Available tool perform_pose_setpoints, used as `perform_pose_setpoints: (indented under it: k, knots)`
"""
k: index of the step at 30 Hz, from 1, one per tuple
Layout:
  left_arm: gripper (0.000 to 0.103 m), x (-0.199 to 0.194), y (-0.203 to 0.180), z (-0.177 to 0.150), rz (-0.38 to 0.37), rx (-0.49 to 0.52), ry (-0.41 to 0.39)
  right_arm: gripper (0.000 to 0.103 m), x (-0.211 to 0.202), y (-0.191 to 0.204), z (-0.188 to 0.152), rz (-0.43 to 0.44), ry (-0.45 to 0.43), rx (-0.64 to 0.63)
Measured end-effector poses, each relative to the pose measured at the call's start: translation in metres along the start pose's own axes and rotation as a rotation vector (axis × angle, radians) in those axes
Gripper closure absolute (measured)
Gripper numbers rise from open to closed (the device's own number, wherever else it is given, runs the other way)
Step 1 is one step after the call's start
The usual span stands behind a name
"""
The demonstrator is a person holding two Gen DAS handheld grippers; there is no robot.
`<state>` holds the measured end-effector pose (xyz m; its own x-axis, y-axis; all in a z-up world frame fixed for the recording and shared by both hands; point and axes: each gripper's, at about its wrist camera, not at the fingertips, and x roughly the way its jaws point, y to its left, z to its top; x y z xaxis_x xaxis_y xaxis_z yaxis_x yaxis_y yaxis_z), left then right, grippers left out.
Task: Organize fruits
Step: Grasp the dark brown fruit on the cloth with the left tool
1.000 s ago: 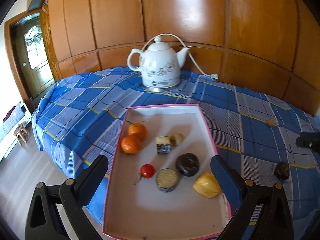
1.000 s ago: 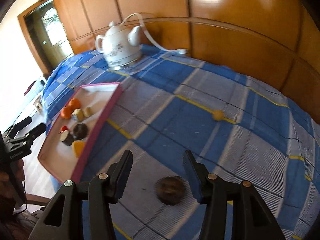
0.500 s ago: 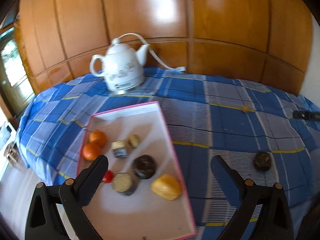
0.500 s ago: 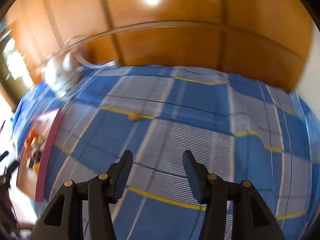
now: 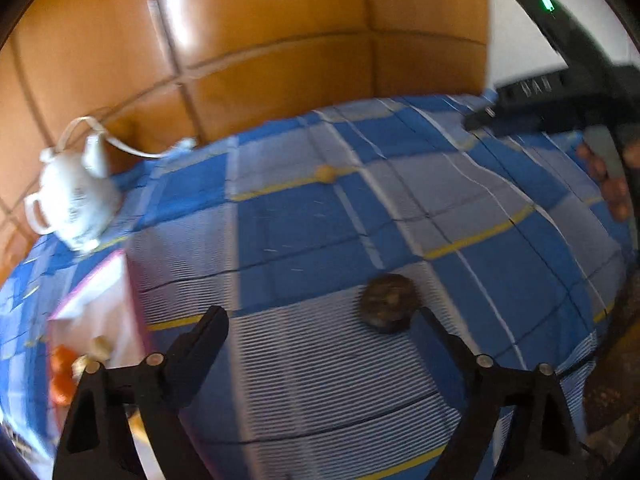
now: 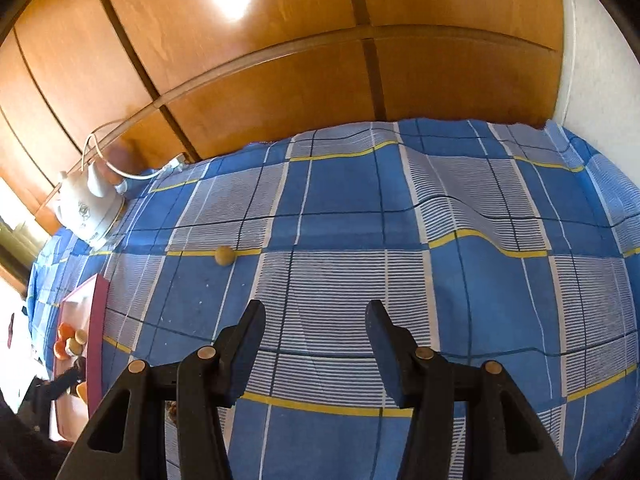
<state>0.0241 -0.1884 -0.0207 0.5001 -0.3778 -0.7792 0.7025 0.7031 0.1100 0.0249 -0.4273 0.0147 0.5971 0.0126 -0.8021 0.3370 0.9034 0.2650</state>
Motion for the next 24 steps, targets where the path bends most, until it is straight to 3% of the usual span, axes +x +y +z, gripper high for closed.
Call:
perform_pose_setpoints:
  k: [4,10,13,15,18,24]
  knots:
    - [0.017,0.022,-0.018,0.003,-0.046,0.011,0.041,0.05,0.002,0.0,0.0,0.006,0.016,-0.004]
    - [0.022,0.05,-0.022,0.003,-0.052,-0.009,0.067,0.05,0.003,0.0,0.0,0.009,0.026,-0.002]
    - [0.039,0.062,-0.011,-0.005,-0.119,-0.108,0.088,0.05,0.005,0.001,0.0,0.005,0.032,-0.013]
    - [0.051,0.06,-0.007,-0.008,-0.095,-0.137,0.051,0.05,0.006,0.002,0.0,0.004,0.036,-0.018]
    - [0.052,0.056,0.002,-0.009,-0.107,-0.178,0.063,0.05,0.009,0.004,-0.001,-0.004,0.048,-0.028]
    - [0.051,0.051,0.017,-0.027,-0.014,-0.195,0.012,0.05,0.017,0.006,-0.003,-0.023,0.078,-0.052]
